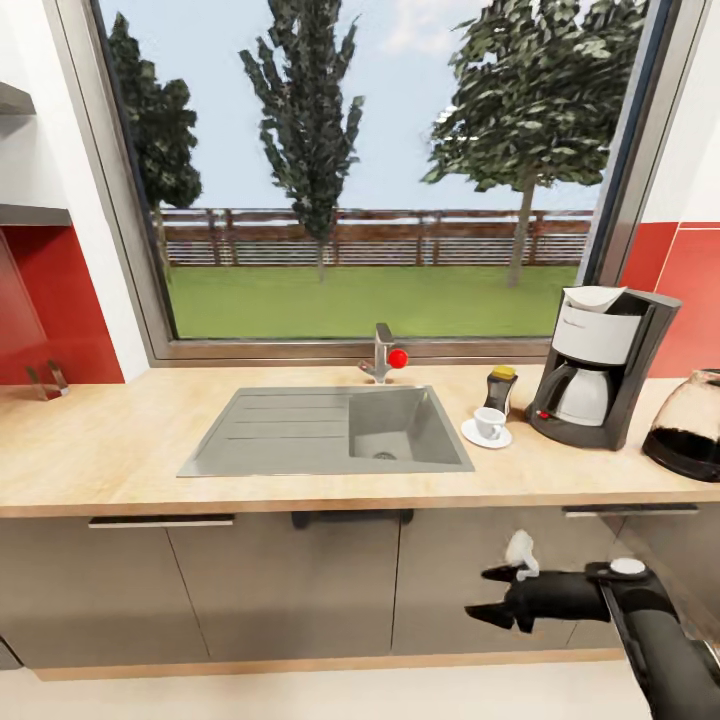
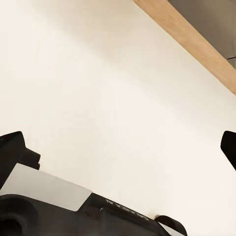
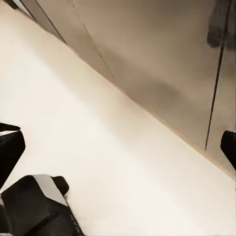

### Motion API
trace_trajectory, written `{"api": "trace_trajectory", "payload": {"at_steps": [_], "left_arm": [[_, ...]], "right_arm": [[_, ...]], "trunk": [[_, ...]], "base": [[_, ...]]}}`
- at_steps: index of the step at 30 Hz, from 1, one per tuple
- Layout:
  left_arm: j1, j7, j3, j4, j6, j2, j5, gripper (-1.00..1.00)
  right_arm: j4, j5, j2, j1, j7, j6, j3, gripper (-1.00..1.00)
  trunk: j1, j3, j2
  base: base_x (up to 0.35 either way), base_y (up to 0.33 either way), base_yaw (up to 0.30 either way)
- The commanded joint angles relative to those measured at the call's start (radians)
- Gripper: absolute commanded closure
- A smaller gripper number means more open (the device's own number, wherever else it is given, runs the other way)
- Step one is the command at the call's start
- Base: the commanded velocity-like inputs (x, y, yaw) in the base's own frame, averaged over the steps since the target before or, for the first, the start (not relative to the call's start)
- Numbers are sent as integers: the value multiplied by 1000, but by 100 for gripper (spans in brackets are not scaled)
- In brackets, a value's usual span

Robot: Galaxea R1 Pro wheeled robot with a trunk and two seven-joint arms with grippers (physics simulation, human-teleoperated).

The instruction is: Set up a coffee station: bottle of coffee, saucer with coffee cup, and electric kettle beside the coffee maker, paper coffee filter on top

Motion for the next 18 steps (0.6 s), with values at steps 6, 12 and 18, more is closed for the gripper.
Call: {"api": "trace_trajectory", "payload": {"at_steps": [6, 12, 18], "left_arm": [[-1, -12, 7, 2, -2, 0, -4, -100], [-1, -14, 6, 3, -2, -2, -4, -100], [-1, -15, 7, 3, -2, -10, -4, -100]], "right_arm": [[284, 22, -40, 84, -77, -141, -150, -100], [849, 29, -237, 94, -397, -453, -202, -100], [1033, 27, -353, 96, -582, -526, -206, -100]], "trunk": [[0, -1, -1], [0, -1, -1], [0, -1, -1]], "base": [[0, 0, 0], [0, 0, 0], [0, 0, 0]]}}
